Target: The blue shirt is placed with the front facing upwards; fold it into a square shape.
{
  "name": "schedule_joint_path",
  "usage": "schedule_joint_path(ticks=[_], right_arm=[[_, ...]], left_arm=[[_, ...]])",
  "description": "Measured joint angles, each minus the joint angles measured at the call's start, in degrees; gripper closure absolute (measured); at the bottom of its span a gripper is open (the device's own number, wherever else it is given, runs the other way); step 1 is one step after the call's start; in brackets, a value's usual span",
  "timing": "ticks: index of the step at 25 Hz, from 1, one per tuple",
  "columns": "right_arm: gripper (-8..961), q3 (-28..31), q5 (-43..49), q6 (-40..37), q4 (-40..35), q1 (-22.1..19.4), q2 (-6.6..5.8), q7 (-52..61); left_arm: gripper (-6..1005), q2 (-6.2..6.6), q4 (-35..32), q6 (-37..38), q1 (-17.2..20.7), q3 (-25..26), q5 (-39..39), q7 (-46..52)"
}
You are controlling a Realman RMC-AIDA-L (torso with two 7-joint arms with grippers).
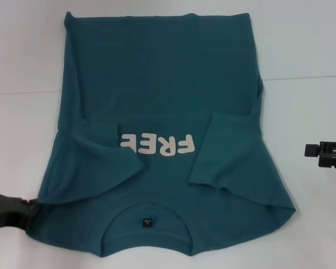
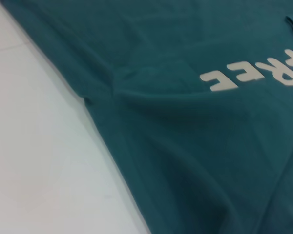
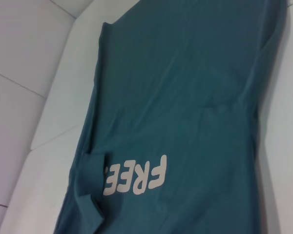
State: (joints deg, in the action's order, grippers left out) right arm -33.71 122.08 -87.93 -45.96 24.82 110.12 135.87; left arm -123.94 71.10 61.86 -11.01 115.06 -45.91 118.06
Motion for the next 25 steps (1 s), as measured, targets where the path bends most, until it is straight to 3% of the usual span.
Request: schedule_joint_path(ticks=[5, 8, 12, 14, 17, 25], right_arm=[[177, 1.3, -0.1, -4.1, -0.3, 0.4, -0.86, 1.7], [175, 1.3, 0.0, -6.9, -0.4, 1.1, -2.51, 4.4], [172, -0.1, 2.8, -10.4, 0.0, 3.2, -5.68, 9.0], [171, -0.1, 4.6, -11.7, 0.0, 4.4, -6.49, 10.8], [168, -0.2, 5.4, -13.2, -0.2, 5.8, -6.75, 12.3], [168, -0.3, 6.5, -12.1, -0.1, 6.4, -5.89, 11.2]], left_arm=[[954, -0.11, 0.2, 4.0, -1.4, 3.5, -1.2, 1.6], [954, -0.1, 1.2, 7.3, -1.8, 4.7, -3.2, 2.3], [953, -0.06, 1.4, 9.2, -2.3, 5.6, -3.6, 3.2], [953, -0.05, 1.1, 9.7, -2.5, 5.8, -3.5, 3.2], [952, -0.01, 0.5, 10.2, -2.6, 5.8, -3.1, 2.6], [950, -0.14, 1.3, 15.2, -2.6, 6.5, -3.2, 0.6]])
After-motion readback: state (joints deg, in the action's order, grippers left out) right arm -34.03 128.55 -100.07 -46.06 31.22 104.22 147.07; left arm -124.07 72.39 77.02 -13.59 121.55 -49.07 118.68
